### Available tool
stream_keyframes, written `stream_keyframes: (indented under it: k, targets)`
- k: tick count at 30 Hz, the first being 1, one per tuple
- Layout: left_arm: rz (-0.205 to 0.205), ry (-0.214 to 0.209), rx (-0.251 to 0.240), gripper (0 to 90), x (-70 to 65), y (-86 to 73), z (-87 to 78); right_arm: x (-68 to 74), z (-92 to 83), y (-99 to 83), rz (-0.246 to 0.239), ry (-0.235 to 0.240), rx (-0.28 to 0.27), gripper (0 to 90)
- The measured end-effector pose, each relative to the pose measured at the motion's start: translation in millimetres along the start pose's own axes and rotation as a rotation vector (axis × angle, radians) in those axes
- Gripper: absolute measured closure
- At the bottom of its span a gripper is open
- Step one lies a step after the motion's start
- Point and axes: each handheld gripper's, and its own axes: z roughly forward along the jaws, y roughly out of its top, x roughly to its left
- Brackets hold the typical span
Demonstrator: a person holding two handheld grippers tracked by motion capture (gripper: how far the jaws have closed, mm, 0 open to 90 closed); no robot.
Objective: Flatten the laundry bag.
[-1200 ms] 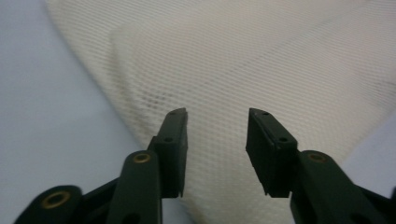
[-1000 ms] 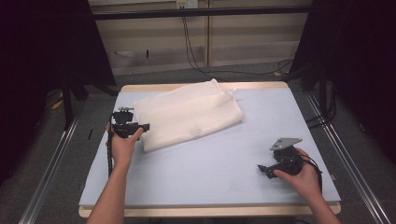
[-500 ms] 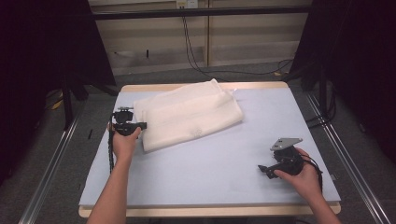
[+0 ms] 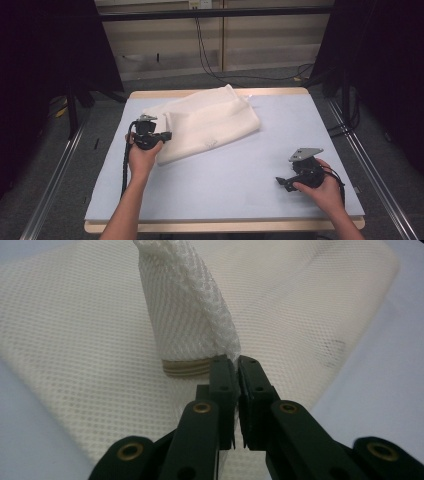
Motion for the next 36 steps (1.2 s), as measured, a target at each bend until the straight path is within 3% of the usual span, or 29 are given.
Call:
stream_keyframes:
  k: [1,5,6,8,15,20,25,30,32,36]
  targets:
    - [-0.008,-0.006,-0.012,86.2,-4.5,-0.2,0.4,0.1,0.0,0.2,0.002,0.0,-0.001,10.1]
    - [0.032,-0.047,-0.015,86.2,-17.1,-3.4,-1.3,0.8,0.9,0.5,-0.003,0.012,-0.006,10.1]
    - [0.022,-0.05,-0.032,86.2,-22.7,-5.8,-0.2,1.2,1.0,0.6,-0.002,0.012,-0.006,10.1]
    - [0.059,-0.064,-0.019,86.2,-26.8,-9.5,-0.1,1.6,1.2,1.0,-0.003,0.012,-0.006,10.1]
    - [0.088,-0.112,-0.008,86.2,-42.6,-25.3,5.3,4.6,1.4,2.2,-0.003,-0.002,-0.002,9.9]
    - [0.089,-0.153,0.023,86.1,-46.0,-34.6,8.1,5.3,2.0,2.7,-0.005,0.005,-0.005,9.9]
    - [0.098,-0.165,0.038,86.1,-48.8,-41.5,8.4,6.5,3.0,3.9,-0.007,0.004,-0.006,9.3]
    - [0.131,-0.166,0.061,86.1,-55.1,-46.5,8.0,7.3,1.3,6.4,0.017,0.014,-0.017,9.3]
    - [0.159,-0.17,0.078,86.1,-58.3,-49.0,7.4,8.3,0.7,9.9,0.012,0.011,-0.032,9.3]
    - [0.175,-0.181,0.093,86.1,-61.0,-53.7,5.7,14.3,1.9,21.4,0.009,0.018,-0.046,9.4]
